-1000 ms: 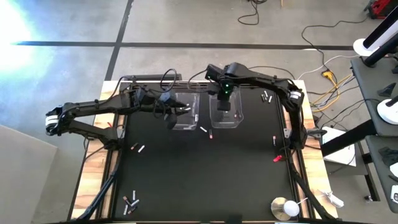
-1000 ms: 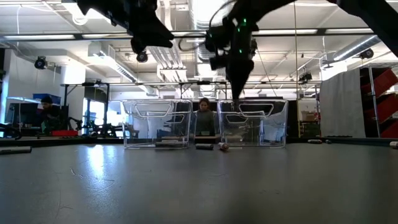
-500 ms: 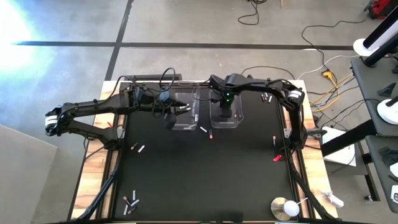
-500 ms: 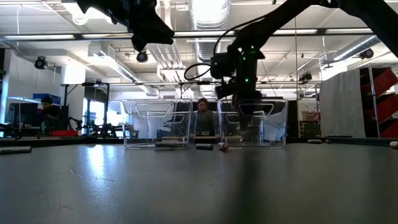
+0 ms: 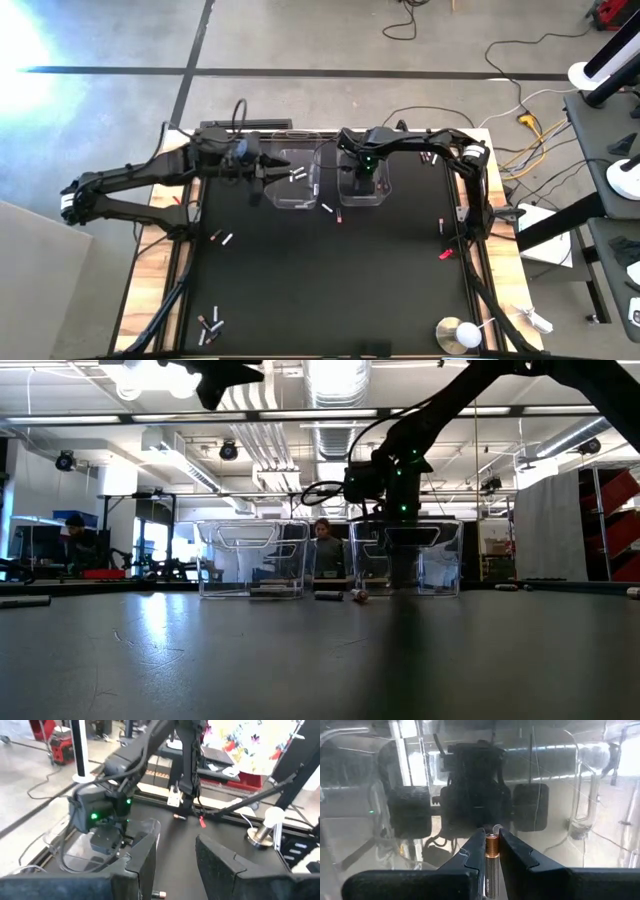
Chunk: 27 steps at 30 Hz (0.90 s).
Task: Sort batteries
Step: Put the black battery into the right transparent bin
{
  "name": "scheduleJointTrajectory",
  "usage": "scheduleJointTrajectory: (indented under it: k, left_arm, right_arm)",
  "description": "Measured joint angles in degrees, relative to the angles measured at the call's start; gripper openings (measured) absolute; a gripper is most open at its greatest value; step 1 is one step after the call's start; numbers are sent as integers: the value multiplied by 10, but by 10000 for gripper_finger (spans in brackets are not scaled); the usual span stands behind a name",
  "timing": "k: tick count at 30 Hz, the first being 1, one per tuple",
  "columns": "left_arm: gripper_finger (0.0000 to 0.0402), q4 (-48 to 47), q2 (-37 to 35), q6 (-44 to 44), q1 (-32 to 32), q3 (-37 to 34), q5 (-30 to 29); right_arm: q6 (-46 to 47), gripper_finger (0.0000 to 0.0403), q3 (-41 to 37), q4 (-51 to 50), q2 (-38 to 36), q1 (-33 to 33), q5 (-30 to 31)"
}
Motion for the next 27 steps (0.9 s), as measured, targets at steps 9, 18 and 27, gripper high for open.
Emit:
scheduleJointTrajectory:
  k: [9,18,27]
  left_arm:
    - [119,-1,-16,-1,0,0,-10]
    - [119,-1,-10,-3,0,0,-10]
    - [119,-1,-12,-2,0,0,-10]
  right_arm:
    - [26,99,13,-19,0,0,2]
    - [68,168,142,-159,-38,16,30]
    - [225,177,183,-168,-214,115,74]
